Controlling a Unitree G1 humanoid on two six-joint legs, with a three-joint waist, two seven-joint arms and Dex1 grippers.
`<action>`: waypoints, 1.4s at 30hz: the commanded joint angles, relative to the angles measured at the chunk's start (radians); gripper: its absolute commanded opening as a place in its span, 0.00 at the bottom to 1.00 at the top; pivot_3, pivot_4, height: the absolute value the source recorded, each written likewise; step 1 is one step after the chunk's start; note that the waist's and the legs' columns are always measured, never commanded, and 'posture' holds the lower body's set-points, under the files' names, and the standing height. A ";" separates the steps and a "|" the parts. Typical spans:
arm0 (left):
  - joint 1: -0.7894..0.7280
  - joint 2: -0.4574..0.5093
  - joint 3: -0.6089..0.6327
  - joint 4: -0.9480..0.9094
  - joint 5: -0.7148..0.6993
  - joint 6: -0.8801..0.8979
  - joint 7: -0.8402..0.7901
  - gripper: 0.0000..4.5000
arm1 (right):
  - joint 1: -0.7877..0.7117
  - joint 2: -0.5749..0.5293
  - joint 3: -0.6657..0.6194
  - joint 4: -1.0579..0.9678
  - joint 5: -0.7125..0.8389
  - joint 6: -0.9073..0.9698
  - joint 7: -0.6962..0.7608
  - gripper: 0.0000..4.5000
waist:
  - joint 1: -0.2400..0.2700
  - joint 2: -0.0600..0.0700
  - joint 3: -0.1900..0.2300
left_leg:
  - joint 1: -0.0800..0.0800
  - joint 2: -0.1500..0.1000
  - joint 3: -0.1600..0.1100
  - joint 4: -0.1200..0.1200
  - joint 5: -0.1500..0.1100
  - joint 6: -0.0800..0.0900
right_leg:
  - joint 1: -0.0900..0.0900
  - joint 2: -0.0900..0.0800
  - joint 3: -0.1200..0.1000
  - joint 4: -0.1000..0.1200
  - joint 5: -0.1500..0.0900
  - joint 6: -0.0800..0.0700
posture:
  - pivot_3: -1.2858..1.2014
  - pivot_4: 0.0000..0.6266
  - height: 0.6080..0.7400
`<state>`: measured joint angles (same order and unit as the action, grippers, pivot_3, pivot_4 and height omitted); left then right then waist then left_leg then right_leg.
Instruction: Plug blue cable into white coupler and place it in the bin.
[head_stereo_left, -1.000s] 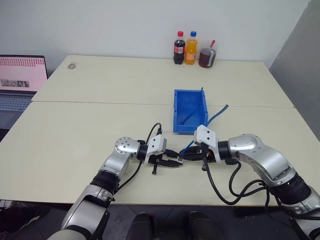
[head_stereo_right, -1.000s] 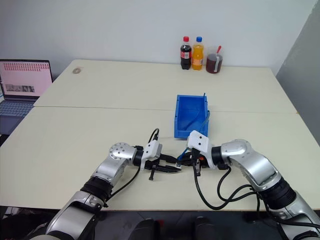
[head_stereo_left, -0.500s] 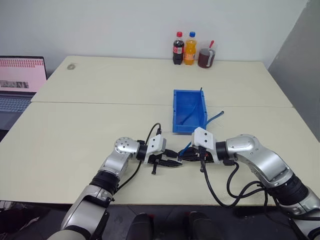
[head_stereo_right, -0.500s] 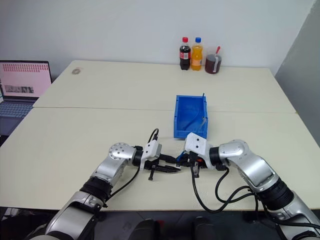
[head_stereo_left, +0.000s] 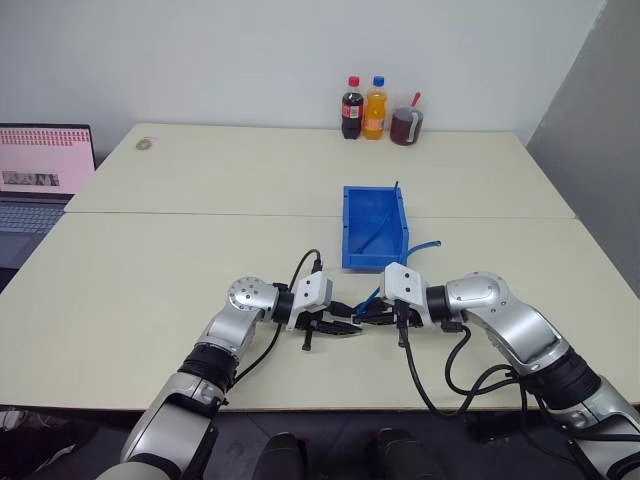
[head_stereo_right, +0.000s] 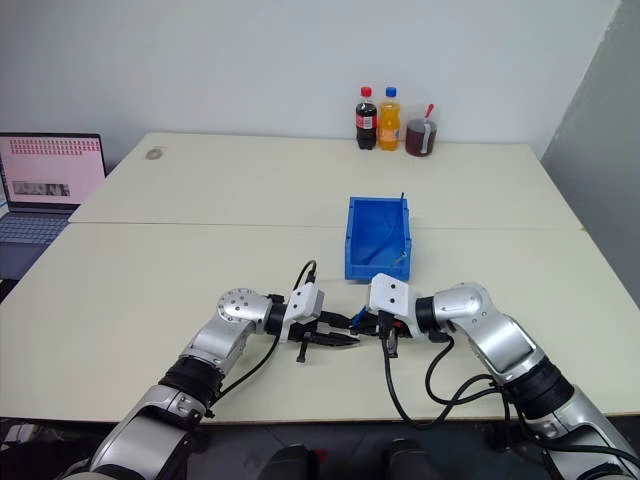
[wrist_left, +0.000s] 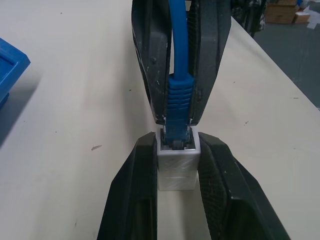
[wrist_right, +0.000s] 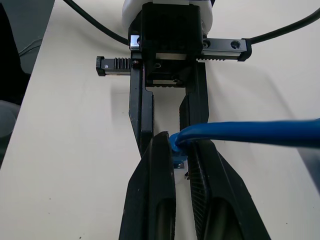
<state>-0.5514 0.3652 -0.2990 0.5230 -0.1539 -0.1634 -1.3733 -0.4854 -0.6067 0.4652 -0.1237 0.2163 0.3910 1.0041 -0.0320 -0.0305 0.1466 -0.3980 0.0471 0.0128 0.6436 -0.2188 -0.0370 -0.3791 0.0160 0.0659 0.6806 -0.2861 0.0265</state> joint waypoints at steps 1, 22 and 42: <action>0.009 -0.010 -0.004 -0.016 0.011 -0.026 0.008 0.18 | 0.041 -0.009 0.046 0.149 -0.098 0.044 -0.017 0.03 | 0.000 0.000 -0.003 | 0.000 0.000 0.000 0.000 0.000 0.000 | 0.000 0.000 0.000 0.000 0.000 0.000 | 0.52 0.24 1.00; 0.116 -0.013 0.347 -0.673 -0.258 0.539 0.525 0.99 | -0.365 0.184 -0.598 0.155 0.324 0.658 -0.434 0.03 | -0.001 0.005 0.013 | -0.014 0.000 -0.008 -0.001 0.000 0.000 | -0.012 -0.001 0.002 0.000 0.000 0.001 | 0.52 0.24 1.00; 0.269 -0.069 0.353 -0.864 -0.223 0.657 0.899 1.00 | -0.657 0.157 -0.490 0.731 0.062 0.393 -0.403 0.90 | 0.001 0.007 0.014 | -0.028 -0.002 0.001 -0.001 0.000 -0.001 | -0.027 -0.003 0.003 0.000 0.003 -0.001 | 0.52 0.24 1.00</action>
<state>-0.2660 0.2954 0.0477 -0.3407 -0.3873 0.4950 -0.4977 -1.1508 -0.4068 -0.0226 0.7060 0.2886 0.7898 0.5707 -0.0315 -0.0237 0.1610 -0.4264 0.0454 0.0140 0.6430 -0.2191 -0.0375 -0.4064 0.0133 0.0686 0.6805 -0.2827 0.0251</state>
